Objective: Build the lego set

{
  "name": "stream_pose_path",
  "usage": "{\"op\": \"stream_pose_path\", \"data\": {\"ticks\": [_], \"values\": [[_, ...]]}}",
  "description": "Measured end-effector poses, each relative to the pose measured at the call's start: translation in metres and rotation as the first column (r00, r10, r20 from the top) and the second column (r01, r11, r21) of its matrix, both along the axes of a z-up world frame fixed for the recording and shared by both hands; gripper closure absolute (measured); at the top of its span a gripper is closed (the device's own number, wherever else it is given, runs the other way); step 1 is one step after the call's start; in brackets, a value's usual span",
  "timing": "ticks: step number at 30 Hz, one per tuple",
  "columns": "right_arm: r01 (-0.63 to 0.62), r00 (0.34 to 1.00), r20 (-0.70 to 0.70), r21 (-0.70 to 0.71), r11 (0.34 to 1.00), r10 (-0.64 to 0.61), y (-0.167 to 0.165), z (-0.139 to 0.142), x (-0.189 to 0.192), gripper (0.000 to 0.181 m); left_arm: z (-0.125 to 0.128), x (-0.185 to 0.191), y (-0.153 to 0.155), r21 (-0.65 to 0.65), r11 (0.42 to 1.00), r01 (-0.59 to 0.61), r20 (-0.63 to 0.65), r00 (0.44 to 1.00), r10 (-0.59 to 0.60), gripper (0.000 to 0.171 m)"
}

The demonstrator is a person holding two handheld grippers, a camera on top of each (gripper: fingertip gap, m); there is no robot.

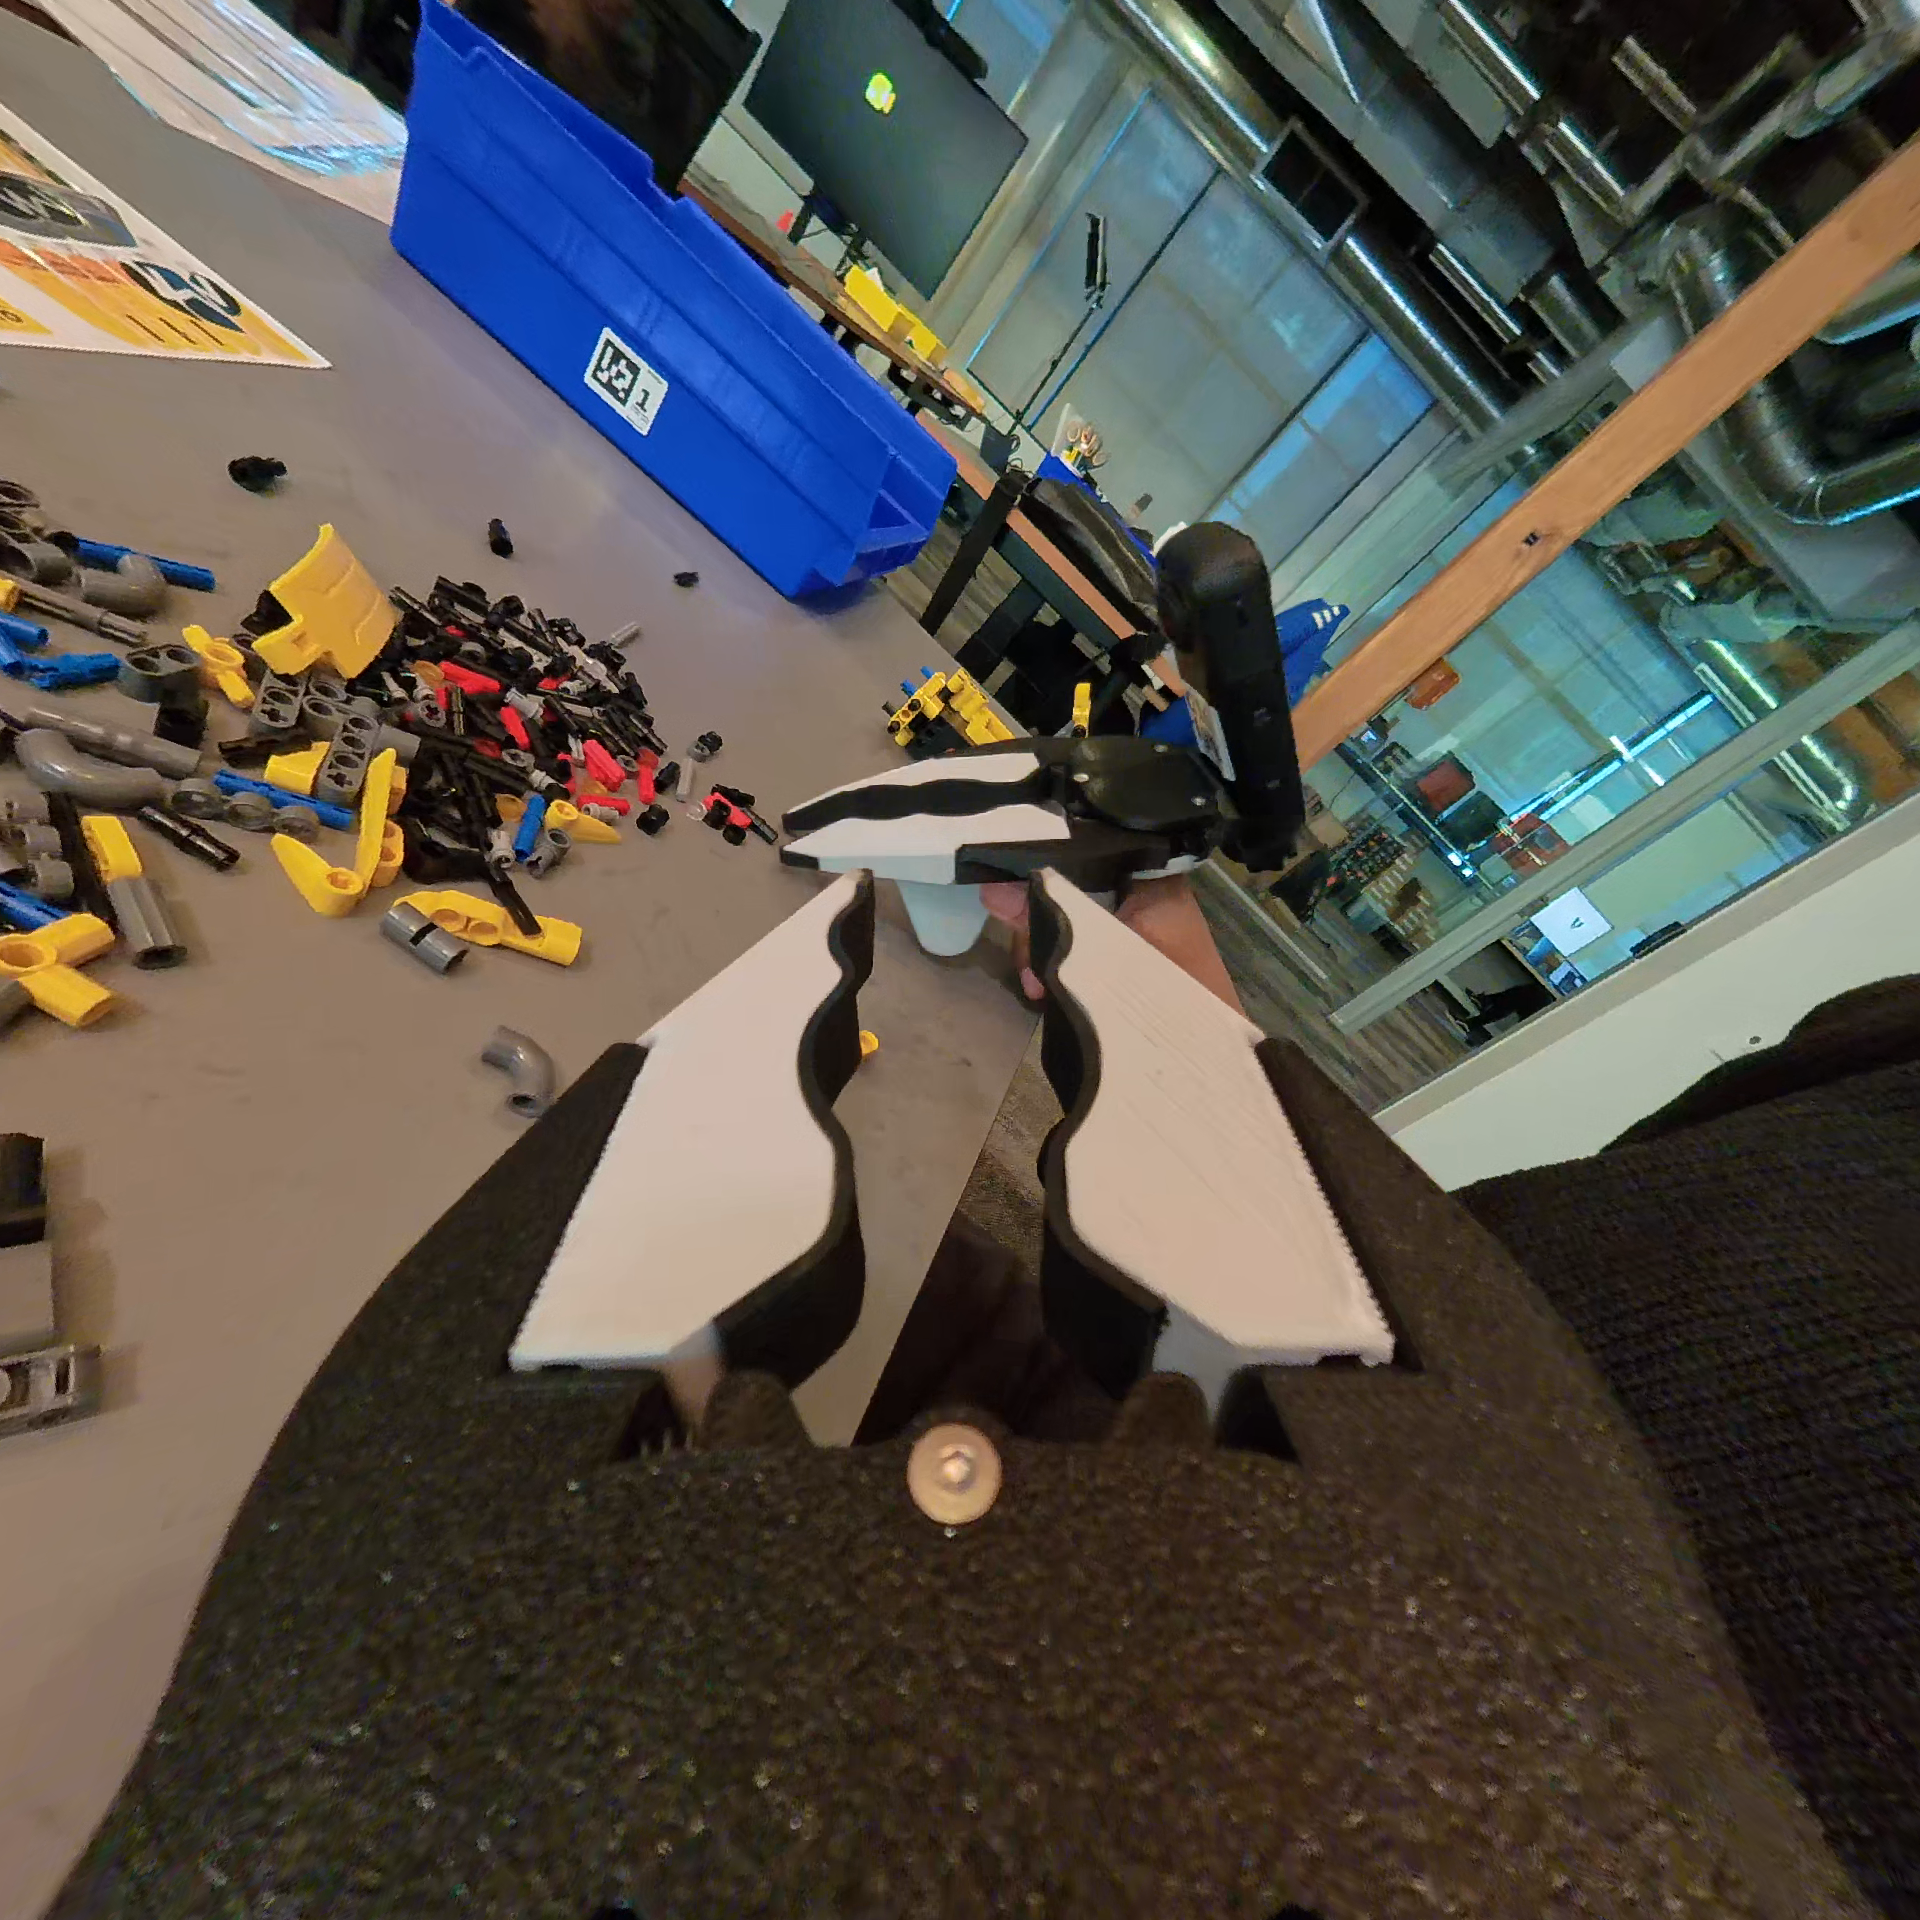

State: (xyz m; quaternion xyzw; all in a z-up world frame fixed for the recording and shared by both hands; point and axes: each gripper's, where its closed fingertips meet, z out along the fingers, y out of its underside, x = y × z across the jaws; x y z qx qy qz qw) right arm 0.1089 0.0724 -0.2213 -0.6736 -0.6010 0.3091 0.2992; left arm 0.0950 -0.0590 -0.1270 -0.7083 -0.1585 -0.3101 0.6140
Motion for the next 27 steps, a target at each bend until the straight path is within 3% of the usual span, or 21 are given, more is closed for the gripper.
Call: {"op": "stream_pose_path", "data": {"ticks": [13, 17, 21, 23, 27], "values": [[-0.014, 1.0, 0.005, 0.139, 0.99, 0.013, 0.002, 0.005, -0.008, 0.177, 0.003, 0.002, -0.004, 0.027, 1.0, 0.002, -0.004, 1.0, -0.002, 0.143], [-0.151, 0.963, -0.185, 0.24, 0.959, 0.198, -0.033, 0.045, -0.009, 0.177, 0.003, 0.001, -0.003, 0.029, 1.0, -0.005, 0.024, 1.0, 0.004, 0.142], [-0.287, 0.797, -0.382, 0.44, 0.851, 0.467, -0.094, 0.096, -0.001, 0.177, 0.015, -0.003, -0.001, 0.109, 0.993, -0.04, 0.151, 0.988, 0.023, 0.141], [-0.299, 0.736, -0.406, 0.523, 0.798, 0.541, -0.116, 0.109, 0.003, 0.177, 0.023, 0.007, 0.0, 0.157, 0.987, 0.015, 0.213, 0.976, -0.049, 0.14], [-0.281, 0.738, -0.36, 0.605, 0.746, 0.57, -0.128, 0.111, 0.0, 0.177, 0.028, 0.022, 0.0, 0.183, 0.981, 0.071, 0.23, 0.967, -0.113, 0.14]]}}
